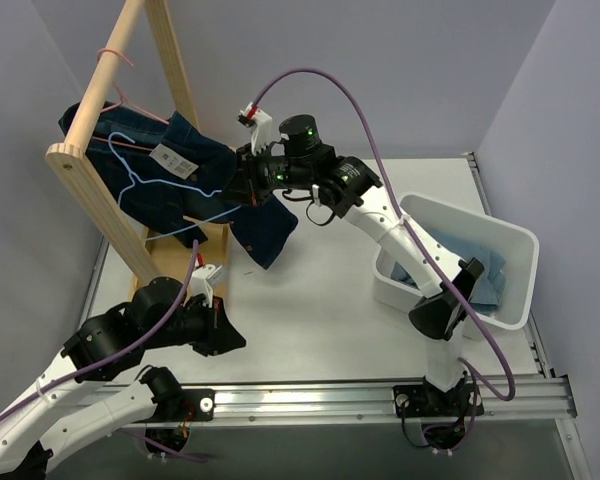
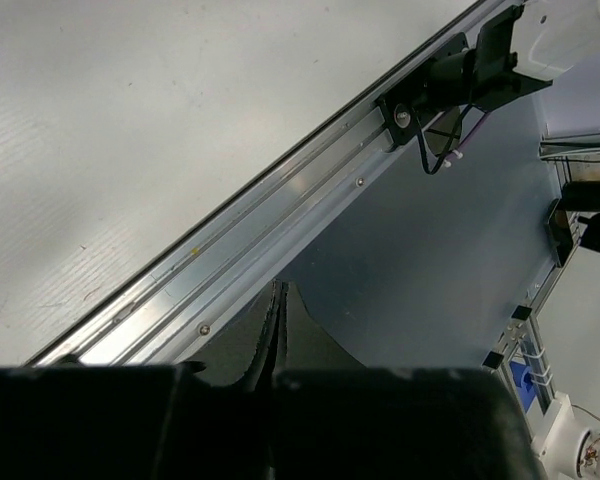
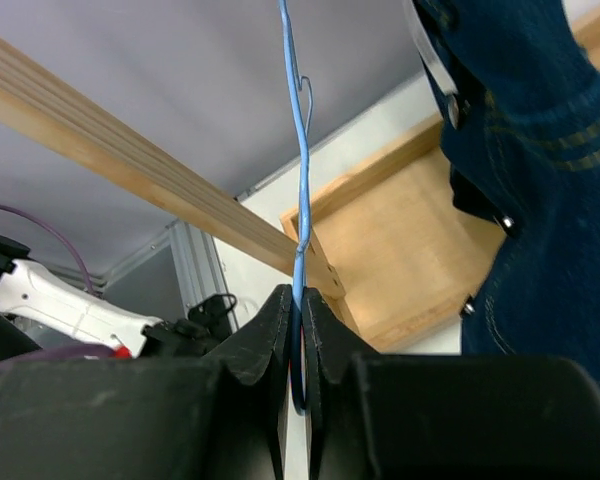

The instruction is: Remove the skirt from the hanger

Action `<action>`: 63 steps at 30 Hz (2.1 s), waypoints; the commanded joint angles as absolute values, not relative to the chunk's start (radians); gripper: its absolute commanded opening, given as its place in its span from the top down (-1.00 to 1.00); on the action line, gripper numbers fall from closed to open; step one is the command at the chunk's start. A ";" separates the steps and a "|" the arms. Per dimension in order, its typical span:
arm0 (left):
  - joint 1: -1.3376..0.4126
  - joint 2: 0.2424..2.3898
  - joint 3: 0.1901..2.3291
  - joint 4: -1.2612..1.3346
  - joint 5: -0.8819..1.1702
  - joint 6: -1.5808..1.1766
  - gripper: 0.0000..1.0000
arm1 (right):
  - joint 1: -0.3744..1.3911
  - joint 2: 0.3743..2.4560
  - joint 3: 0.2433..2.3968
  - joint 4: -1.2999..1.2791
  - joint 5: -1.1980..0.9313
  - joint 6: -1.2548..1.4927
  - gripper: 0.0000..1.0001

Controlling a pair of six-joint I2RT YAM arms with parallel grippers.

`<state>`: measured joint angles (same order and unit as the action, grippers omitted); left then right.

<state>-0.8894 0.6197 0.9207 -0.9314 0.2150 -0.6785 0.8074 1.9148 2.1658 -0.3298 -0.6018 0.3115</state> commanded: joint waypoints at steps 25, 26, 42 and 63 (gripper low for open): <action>-0.900 0.627 0.877 -0.844 0.255 -0.696 0.95 | 0.945 2.031 2.473 -0.072 -0.595 0.399 1.00; -0.900 0.629 0.882 -0.844 0.253 -0.695 0.95 | 0.945 2.028 2.474 -0.071 -0.595 0.400 1.00; -0.900 0.637 0.911 -0.851 0.245 -0.713 0.95 | 0.945 1.945 2.494 -0.077 -0.565 0.393 1.00; -0.902 0.678 0.927 -0.838 0.241 -0.707 0.95 | 0.945 1.677 2.168 -0.095 -0.505 0.344 1.00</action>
<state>-0.8963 0.6746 0.8799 -0.8928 0.2398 -0.7059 0.9424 1.7458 2.2097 -0.1566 -0.5148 0.3576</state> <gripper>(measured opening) 0.031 0.018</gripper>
